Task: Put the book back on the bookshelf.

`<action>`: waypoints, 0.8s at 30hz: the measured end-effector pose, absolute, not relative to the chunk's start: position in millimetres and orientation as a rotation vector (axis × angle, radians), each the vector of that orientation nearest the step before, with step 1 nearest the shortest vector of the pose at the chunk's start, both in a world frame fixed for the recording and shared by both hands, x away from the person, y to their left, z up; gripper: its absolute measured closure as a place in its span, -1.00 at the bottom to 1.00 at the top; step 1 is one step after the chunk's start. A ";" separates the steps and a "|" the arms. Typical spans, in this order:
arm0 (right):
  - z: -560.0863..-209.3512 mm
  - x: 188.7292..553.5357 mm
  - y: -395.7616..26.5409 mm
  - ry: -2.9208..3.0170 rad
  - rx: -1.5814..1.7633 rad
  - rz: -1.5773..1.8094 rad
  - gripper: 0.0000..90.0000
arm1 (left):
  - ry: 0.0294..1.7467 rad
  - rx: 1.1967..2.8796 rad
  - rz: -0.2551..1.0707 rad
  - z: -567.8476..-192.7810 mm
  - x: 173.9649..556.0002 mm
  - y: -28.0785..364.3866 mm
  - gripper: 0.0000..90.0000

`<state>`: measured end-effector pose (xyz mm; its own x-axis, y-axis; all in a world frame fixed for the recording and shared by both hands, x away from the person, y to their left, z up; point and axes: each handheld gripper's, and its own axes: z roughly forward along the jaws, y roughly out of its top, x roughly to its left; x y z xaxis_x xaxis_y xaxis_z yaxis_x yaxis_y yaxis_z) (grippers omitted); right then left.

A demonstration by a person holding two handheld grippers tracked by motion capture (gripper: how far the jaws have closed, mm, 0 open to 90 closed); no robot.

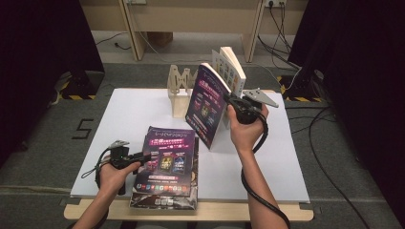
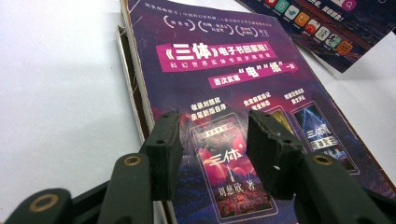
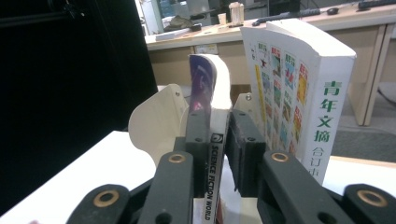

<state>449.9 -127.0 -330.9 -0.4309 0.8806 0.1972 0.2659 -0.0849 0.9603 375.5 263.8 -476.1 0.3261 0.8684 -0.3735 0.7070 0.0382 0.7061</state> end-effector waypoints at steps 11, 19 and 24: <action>-333.6 460.5 -129.2 1.731 1.338 1.559 0.60 | 1.424 1.717 0.227 -475.9 375.5 263.5 0.20; -327.9 462.9 -126.5 1.723 1.383 1.535 0.60 | 1.424 1.717 0.227 -475.8 375.3 263.9 0.20; -326.8 466.1 -124.5 1.715 1.408 1.522 0.61 | 1.422 1.717 0.226 -476.1 375.7 263.9 0.20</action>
